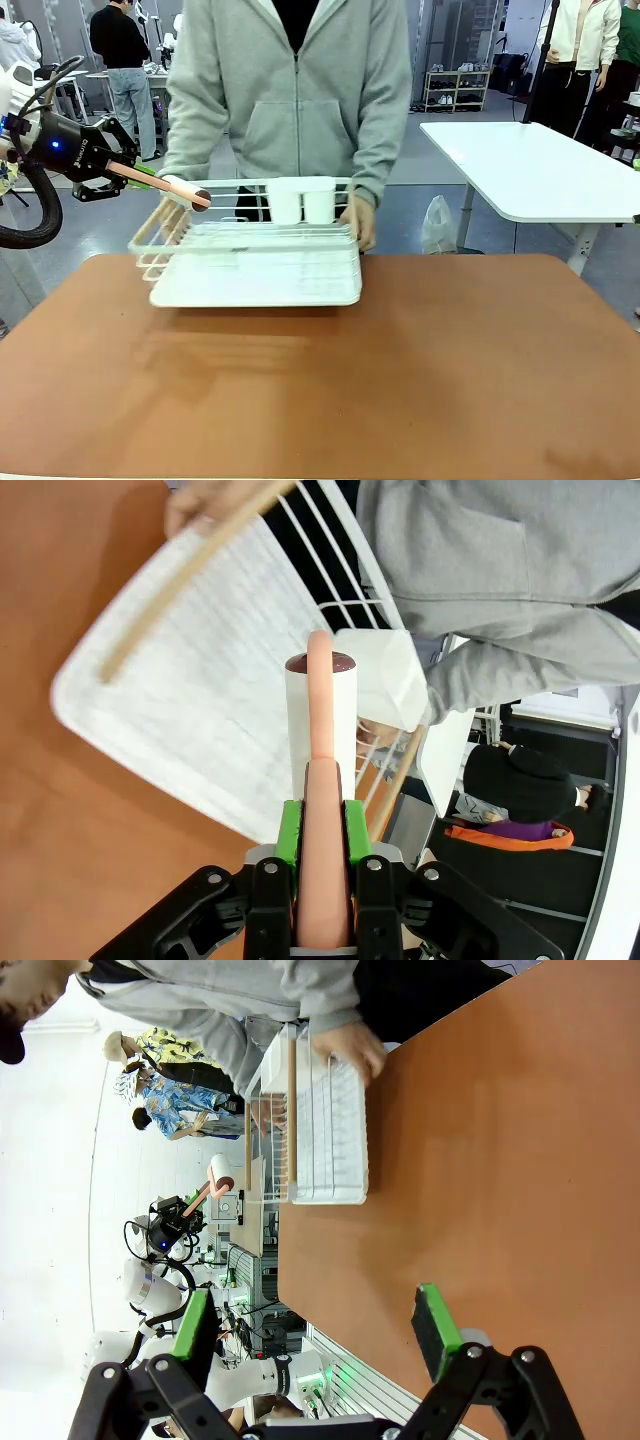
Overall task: Clean the table.
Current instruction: Clean the table with the Lint Roller when the human lifts the Dish drying rack.
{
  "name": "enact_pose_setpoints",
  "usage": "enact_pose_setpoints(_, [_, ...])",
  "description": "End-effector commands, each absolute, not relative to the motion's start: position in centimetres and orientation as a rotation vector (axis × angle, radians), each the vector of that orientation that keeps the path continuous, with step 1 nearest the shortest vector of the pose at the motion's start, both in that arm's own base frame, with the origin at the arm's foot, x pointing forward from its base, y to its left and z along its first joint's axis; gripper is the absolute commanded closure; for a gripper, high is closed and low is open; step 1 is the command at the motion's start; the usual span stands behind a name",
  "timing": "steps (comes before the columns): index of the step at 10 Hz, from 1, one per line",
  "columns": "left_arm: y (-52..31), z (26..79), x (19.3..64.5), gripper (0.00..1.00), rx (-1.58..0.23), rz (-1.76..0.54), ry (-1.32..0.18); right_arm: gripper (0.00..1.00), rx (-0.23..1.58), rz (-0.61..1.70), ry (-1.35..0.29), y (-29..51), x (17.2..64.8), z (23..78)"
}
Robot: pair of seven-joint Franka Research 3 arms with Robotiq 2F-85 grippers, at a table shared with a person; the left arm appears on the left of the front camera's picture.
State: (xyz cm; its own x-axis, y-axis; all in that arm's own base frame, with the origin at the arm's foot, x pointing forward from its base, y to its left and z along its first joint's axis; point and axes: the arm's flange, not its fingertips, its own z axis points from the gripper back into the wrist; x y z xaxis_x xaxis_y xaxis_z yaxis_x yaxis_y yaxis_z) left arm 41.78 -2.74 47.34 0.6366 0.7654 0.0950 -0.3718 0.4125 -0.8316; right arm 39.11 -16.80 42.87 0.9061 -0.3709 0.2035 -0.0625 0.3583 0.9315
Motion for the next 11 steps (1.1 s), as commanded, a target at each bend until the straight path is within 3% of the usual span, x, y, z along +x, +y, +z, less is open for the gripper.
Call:
enact_pose_setpoints(1, [-2.95, 47.64, 41.77, 1.0, -0.885, 0.769, -0.514, 0.0, 1.204, -0.202, -0.423, -16.81, 39.0, 43.1])
enact_pose_setpoints(11, [-2.95, 47.64, 41.77, 1.0, -0.885, 0.769, -0.514, 0.0, 1.204, -0.202, -0.423, -16.81, 39.0, 43.1])
